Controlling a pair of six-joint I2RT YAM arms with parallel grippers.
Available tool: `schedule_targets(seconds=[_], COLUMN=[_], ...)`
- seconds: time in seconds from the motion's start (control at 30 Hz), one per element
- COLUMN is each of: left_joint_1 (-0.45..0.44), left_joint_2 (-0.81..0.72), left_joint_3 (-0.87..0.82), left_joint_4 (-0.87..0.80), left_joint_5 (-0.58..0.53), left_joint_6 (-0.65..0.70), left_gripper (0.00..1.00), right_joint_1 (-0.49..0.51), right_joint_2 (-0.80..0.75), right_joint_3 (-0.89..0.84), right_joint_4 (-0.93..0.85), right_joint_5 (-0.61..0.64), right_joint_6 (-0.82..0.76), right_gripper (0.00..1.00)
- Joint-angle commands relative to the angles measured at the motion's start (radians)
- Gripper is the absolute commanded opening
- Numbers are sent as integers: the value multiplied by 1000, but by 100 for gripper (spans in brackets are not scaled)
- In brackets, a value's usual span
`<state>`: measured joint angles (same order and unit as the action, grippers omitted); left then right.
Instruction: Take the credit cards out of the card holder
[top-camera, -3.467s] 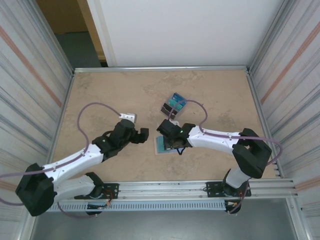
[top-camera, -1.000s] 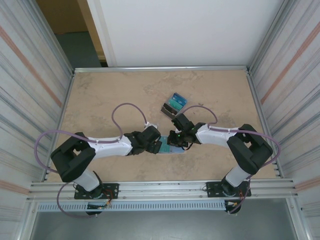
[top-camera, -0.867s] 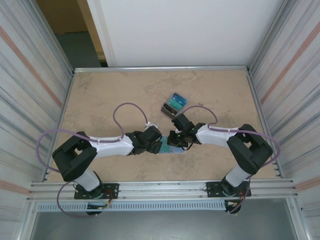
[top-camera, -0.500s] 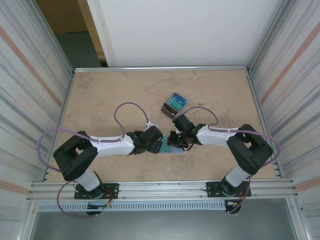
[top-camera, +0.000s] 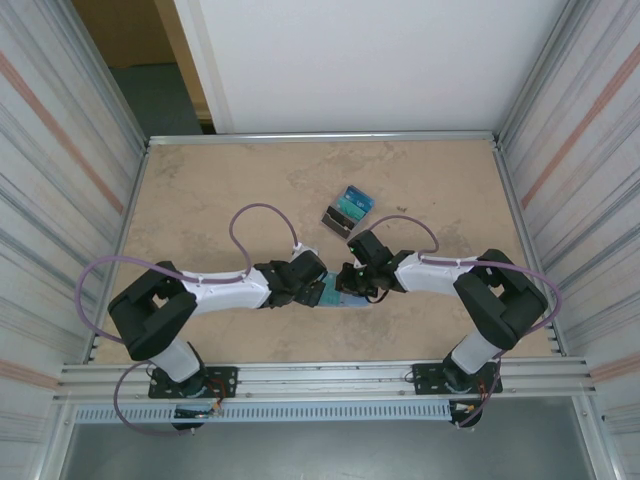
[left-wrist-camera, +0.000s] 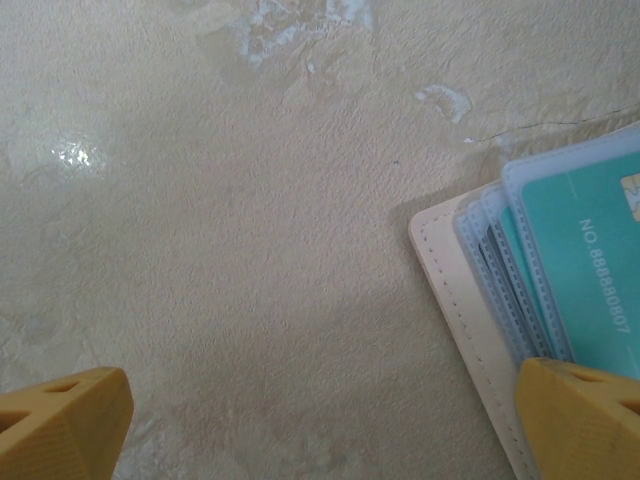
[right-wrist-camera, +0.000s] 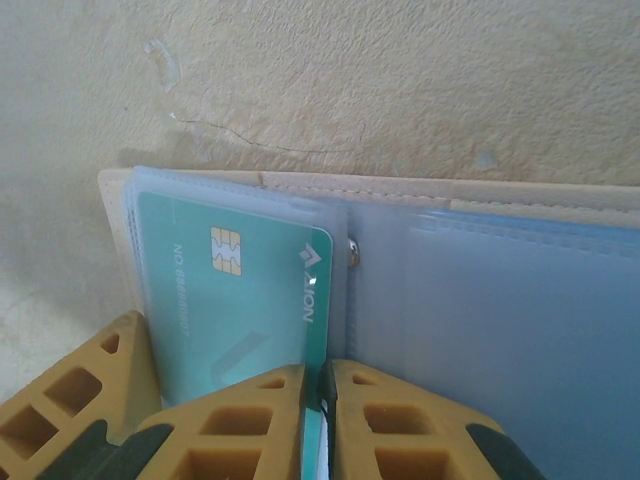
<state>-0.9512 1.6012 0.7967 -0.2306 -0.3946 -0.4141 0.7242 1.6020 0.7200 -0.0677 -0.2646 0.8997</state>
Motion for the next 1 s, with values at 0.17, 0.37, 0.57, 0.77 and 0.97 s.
schedule_targets(seconds=[0.17,0.37,0.57,0.77,0.97], left_joint_1=[-10,-12,-22,-28,-29], left_joint_2=[22,22,27,29,35], left_joint_3=[19,21,26,26,34], left_joint_4=[-53,-58,-67,-69,-69], left_joint_5=[-39,-37,-42,-48,-49], left_joint_6=[18,18,15,11,15], left_gripper=[99,99,99,99,99], right_joint_1=[-22,-35,-43,-50,-52], right_joint_2=[-4,-22,-43,-64,-59], right_joint_3=[-69,-95,-116,-132,-146], right_joint_4=[97,173,242,264,294], right_joint_5=[-86,-137,-179,-190,-198], right_joint_6=[56,70,82,84,90], right_gripper=[14,14,14,13,12])
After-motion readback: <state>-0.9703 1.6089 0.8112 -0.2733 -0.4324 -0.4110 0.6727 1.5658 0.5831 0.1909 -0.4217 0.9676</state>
